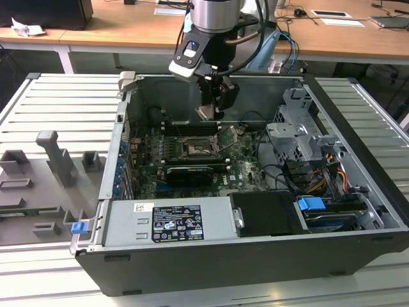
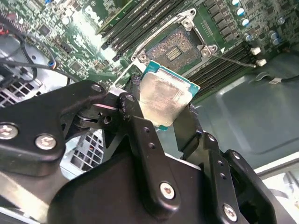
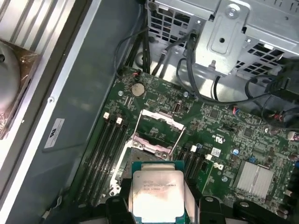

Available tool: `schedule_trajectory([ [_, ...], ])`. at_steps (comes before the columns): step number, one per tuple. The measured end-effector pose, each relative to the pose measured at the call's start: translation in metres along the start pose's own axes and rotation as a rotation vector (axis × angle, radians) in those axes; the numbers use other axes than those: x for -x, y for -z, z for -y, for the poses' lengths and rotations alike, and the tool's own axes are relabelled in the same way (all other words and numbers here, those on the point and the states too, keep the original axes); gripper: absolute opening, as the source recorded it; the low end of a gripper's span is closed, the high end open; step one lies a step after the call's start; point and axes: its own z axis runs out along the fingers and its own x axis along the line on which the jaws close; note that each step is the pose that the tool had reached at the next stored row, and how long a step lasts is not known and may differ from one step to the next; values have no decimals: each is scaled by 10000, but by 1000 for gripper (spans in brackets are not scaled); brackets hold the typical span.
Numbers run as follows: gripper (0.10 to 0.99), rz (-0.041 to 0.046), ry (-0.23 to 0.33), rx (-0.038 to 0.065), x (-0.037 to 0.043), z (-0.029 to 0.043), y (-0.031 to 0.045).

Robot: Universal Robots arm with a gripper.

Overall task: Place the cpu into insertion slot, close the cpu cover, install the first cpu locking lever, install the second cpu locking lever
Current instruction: 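Place the cpu into insertion slot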

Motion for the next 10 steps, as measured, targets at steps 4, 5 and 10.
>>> schedule_trajectory([
  [4, 525, 23, -290, -1, -3, 14, -37],
  [5, 525, 26, -324, -1, -5, 20, -53],
  [10, 525, 86, -1104, -7, -4, 26, -124],
])
